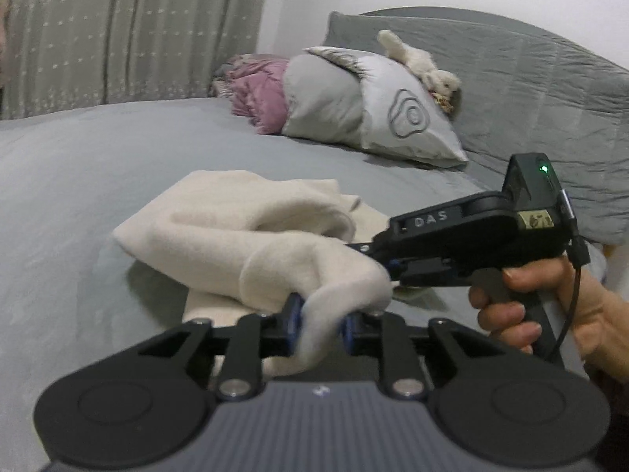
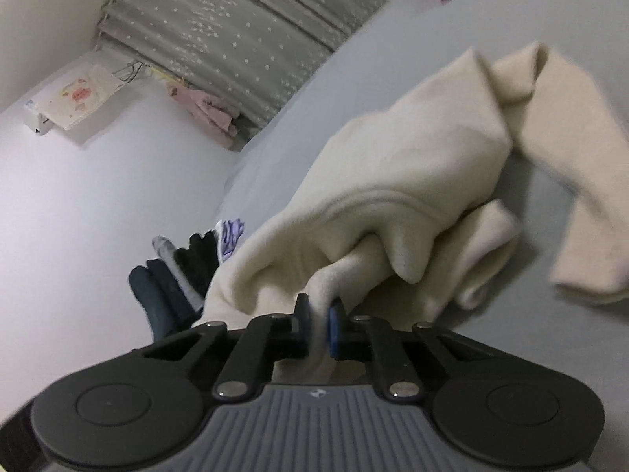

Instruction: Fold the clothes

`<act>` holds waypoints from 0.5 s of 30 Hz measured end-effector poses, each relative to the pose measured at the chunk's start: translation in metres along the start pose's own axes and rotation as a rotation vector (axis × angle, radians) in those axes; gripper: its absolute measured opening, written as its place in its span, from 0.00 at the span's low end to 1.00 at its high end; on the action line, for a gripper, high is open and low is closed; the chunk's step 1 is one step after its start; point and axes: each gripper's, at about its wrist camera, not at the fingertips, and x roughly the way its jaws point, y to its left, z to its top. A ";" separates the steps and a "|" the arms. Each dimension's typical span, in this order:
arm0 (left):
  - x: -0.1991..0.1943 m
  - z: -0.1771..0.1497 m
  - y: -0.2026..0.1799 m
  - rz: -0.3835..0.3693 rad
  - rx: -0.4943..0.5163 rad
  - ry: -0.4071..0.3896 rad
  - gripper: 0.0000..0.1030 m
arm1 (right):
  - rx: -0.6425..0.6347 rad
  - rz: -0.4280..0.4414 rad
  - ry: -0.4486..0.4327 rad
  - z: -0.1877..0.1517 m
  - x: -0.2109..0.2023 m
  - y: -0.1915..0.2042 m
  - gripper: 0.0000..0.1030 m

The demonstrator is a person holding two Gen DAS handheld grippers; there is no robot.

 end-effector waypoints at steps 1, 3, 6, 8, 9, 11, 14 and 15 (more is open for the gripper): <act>0.000 0.003 -0.001 -0.001 0.001 -0.014 0.28 | -0.014 -0.015 -0.014 -0.001 -0.009 0.000 0.08; -0.005 0.007 -0.001 0.004 -0.001 -0.046 0.34 | -0.048 -0.049 -0.046 -0.002 -0.027 -0.001 0.07; -0.011 0.014 0.006 0.051 -0.020 -0.101 0.46 | -0.080 -0.088 -0.093 -0.002 -0.051 -0.004 0.07; -0.008 0.018 0.013 0.093 -0.043 -0.118 0.58 | -0.080 -0.118 -0.132 0.001 -0.069 -0.007 0.07; -0.004 0.020 0.017 0.116 -0.056 -0.124 0.62 | -0.078 -0.127 -0.141 0.002 -0.073 -0.009 0.07; 0.007 0.022 0.027 0.165 -0.077 -0.111 0.68 | -0.070 -0.153 -0.168 0.009 -0.084 -0.014 0.07; 0.025 0.025 0.044 0.229 -0.124 -0.076 0.69 | -0.062 -0.191 -0.216 0.019 -0.101 -0.022 0.07; 0.032 0.026 0.050 0.240 -0.147 -0.062 0.69 | -0.062 -0.202 -0.228 0.021 -0.103 -0.023 0.07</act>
